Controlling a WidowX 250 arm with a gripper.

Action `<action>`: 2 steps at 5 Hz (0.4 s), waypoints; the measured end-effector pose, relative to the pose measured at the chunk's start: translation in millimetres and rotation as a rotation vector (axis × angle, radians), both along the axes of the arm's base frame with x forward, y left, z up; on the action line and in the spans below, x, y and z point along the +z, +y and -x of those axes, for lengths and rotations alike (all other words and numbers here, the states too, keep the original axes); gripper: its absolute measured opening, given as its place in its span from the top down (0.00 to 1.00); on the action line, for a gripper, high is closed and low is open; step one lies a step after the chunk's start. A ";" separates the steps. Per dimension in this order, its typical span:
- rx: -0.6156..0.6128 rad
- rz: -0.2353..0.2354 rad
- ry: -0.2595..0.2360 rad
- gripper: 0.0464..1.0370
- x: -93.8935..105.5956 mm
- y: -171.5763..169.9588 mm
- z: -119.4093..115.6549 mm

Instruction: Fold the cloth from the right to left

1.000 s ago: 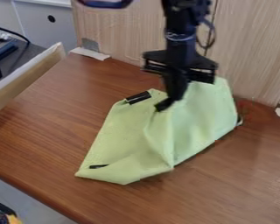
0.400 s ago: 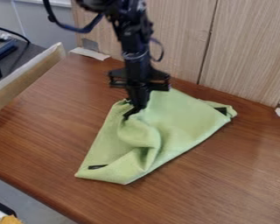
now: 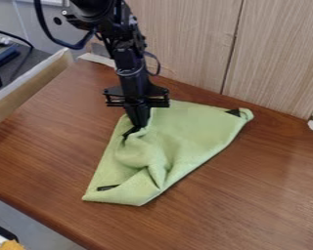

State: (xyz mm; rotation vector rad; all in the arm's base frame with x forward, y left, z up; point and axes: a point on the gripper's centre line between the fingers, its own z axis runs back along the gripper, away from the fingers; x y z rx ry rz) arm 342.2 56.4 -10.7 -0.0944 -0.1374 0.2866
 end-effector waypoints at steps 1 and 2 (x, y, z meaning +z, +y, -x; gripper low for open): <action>0.026 0.005 0.021 0.79 -1.2 3.1 4.6; 0.040 0.002 0.055 0.52 -1.9 3.7 9.6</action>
